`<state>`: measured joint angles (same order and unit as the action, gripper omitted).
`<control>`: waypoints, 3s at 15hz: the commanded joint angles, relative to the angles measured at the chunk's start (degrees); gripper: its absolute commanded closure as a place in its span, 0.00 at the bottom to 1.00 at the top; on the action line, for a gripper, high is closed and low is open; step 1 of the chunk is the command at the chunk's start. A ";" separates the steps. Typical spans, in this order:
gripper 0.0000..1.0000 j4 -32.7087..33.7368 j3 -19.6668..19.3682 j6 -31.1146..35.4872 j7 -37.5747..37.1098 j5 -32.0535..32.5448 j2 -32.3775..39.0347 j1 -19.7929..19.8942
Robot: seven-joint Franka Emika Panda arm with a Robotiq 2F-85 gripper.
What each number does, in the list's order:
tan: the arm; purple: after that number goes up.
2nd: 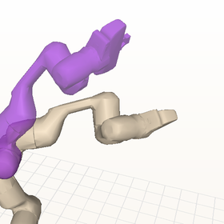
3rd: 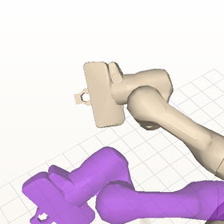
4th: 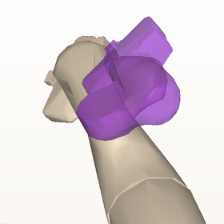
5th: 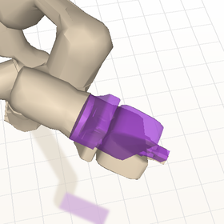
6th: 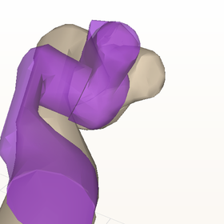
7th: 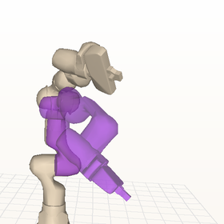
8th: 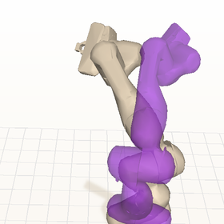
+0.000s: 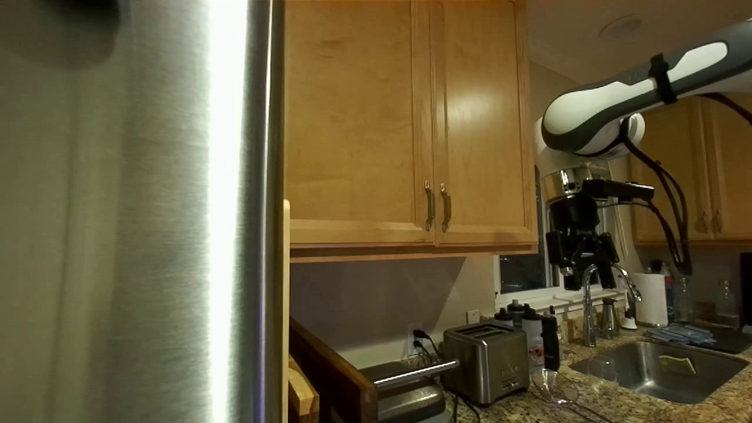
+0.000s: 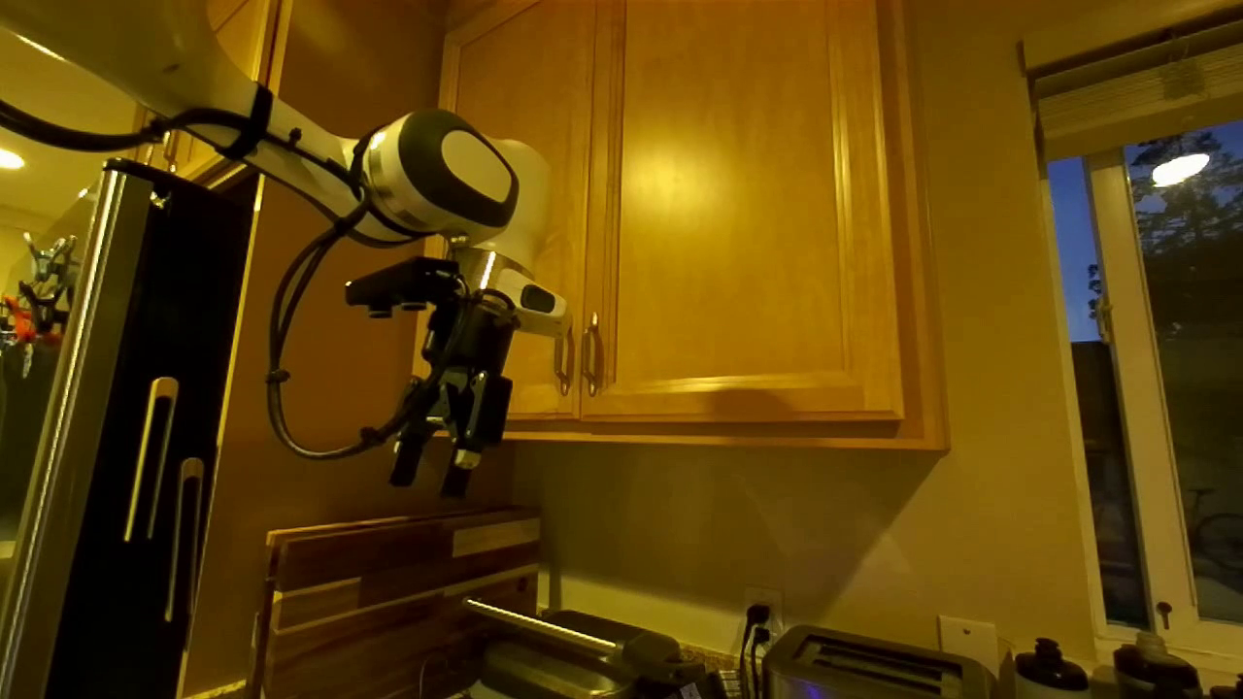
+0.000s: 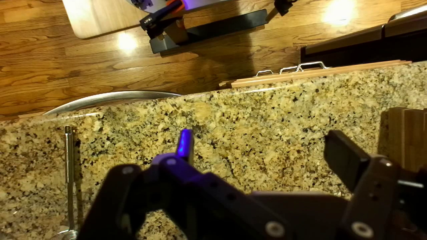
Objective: Put the block in the top cupboard and close it
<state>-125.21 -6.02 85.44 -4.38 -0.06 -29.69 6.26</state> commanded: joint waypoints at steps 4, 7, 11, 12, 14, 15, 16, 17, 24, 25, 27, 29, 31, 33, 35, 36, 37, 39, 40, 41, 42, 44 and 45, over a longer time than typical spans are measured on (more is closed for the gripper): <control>0.00 1.05 0.41 1.03 -0.59 -0.40 0.77 0.33; 0.00 3.47 0.81 5.70 -2.26 -2.23 2.12 0.09; 0.00 7.02 1.66 15.12 -4.28 -6.71 4.09 -0.49; 0.00 7.89 2.38 19.42 -5.67 -6.90 5.19 -0.27; 0.00 9.12 3.52 26.23 -6.96 -6.40 6.73 -0.35; 0.00 9.58 4.16 29.86 -7.41 -5.71 7.60 -0.41; 0.00 10.00 4.98 33.41 -8.46 -4.57 8.50 -0.22; 0.00 10.22 5.57 36.31 -9.09 -3.45 9.39 -0.08; 0.00 9.70 5.84 43.06 -10.05 -0.86 11.13 -0.61; 0.00 9.70 5.83 43.05 -10.04 -0.86 11.16 -0.61; 0.00 9.70 5.83 43.05 -10.04 -0.86 11.16 -0.61; 0.00 9.68 5.94 46.02 -9.79 0.23 10.74 -0.31; 0.00 9.58 5.86 50.44 -9.11 1.08 10.26 -0.14; 0.00 9.34 5.68 56.11 -7.97 1.91 10.18 -0.06; 0.00 9.81 5.48 60.07 -7.95 2.47 10.82 0.10; 0.00 9.98 5.35 61.35 -8.12 2.33 11.13 0.09; 0.25 10.01 5.25 62.28 -8.27 2.08 11.30 0.07; 0.33 9.97 4.82 63.61 -7.27 1.35 11.50 -0.36; 0.42 10.04 4.69 63.88 -7.09 1.07 11.60 -0.45; 0.47 10.19 4.44 63.88 -6.40 0.44 11.78 -0.78; 0.55 10.23 4.40 64.05 -5.70 0.08 11.91 -1.09; 0.66 10.29 4.05 64.41 -3.45 -1.21 12.12 -2.14; 0.73 10.50 3.96 64.34 -2.53 -1.73 12.36 -2.55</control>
<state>-115.32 -0.65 148.29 -10.61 0.25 -18.19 5.29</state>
